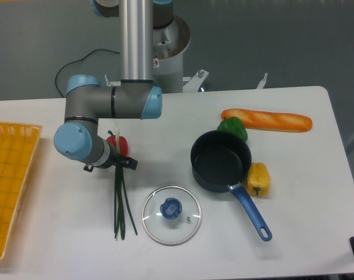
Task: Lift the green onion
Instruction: 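Close the gripper around the green onion stalks, then lift the green onions up off the table, then carry the held green onions up toward the black saucepan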
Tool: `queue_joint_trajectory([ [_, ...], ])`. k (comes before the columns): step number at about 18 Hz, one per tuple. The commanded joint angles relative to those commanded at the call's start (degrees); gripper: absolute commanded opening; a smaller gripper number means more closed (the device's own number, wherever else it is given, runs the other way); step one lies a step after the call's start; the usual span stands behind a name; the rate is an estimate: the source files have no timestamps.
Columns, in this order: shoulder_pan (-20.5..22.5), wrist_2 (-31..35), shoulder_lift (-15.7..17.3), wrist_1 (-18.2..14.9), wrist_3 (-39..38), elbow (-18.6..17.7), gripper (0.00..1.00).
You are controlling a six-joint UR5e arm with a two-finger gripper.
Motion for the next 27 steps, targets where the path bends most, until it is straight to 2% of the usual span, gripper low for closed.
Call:
queue_joint_trajectory([
  [1,0.0,-0.09,-0.09,0.0,0.0,0.09,0.65],
  [6,0.0,-0.7,-0.09,0.0,-0.52,0.44,0.27],
  [8,0.0,-1.23,-0.18,0.0,-0.79,0.44,0.19],
  [12,0.09,-1.76,0.17,-0.7,-0.79,1.23,0.15],
  [14,0.09,-1.58,0.26,-3.15,-0.18,3.06,0.15],
  [17,0.44,-1.5,0.09,-8.25,0.0,7.72,0.16],
  [20,1.05,-1.58,0.87,-9.23,0.96,9.66,0.16],
  [23,2.28,-1.67,2.63,-9.4,4.12,10.19,0.16],
  [27,5.0,-1.67,4.48,-12.47,13.07,11.77,0.16],
])
